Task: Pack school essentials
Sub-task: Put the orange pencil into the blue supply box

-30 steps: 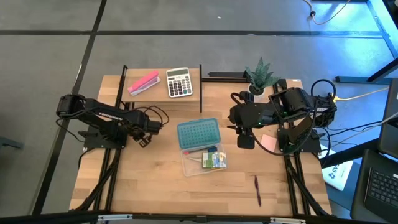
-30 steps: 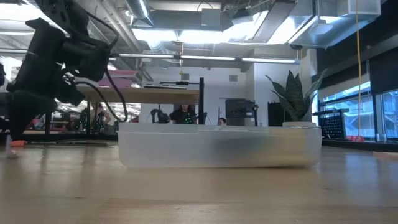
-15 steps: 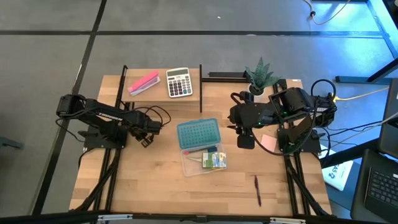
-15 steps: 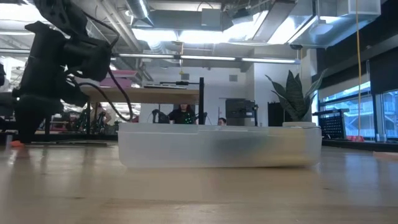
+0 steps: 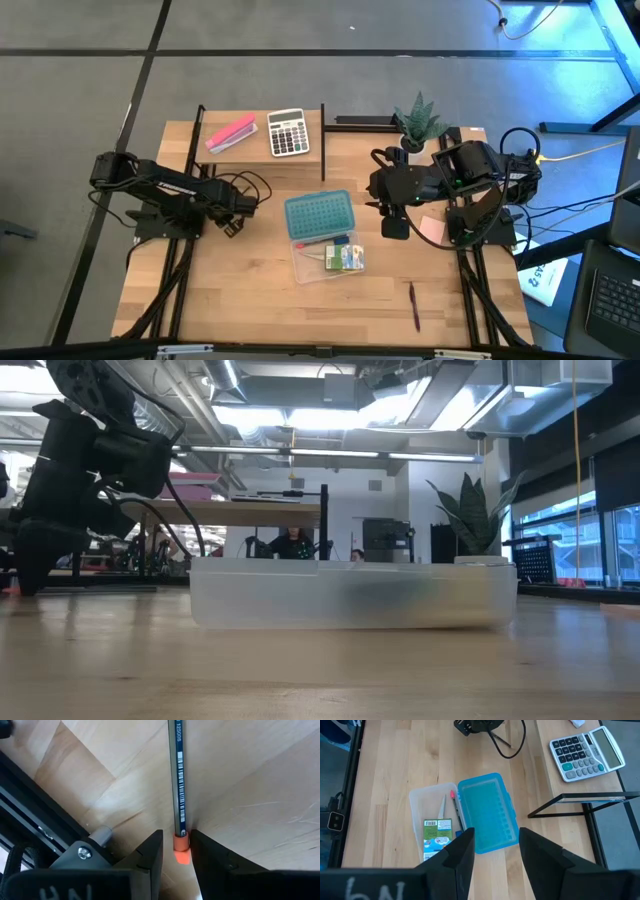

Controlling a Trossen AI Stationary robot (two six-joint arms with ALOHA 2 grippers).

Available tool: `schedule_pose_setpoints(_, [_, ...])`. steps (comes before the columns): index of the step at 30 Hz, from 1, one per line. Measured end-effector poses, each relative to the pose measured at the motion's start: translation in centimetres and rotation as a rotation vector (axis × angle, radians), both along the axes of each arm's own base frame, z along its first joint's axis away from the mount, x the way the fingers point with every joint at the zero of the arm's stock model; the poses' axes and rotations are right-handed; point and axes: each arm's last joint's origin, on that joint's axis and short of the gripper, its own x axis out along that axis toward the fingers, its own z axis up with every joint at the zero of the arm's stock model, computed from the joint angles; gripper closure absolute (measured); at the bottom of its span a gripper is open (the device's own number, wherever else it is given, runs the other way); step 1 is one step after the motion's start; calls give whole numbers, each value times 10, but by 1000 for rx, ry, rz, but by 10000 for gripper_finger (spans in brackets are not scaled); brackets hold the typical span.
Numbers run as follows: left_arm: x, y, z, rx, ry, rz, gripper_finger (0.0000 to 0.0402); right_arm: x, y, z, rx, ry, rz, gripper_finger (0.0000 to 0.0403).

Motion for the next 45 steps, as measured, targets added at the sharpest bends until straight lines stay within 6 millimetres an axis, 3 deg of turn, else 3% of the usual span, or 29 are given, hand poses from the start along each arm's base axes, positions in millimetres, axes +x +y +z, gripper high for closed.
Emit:
schedule_pose_setpoints(8, [0,0,0,-2,4,-35,314,0,0,0,0,0,0,247])
schedule_pose_setpoints(19, [0,0,-1,-21,0,-22,394,0,0,0,0,0,0,247])
schedule_pose_setpoints(30, [1,-2,2,-78,9,-7,385,0,0,0,1,1,0,247])
schedule_pose_setpoints(36, [15,-8,21,-103,-15,-37,383,-2,2,-1,50,30,38,247])
schedule_pose_setpoints(45, [44,-23,65,-77,-132,-134,385,-6,2,-2,69,68,52,247])
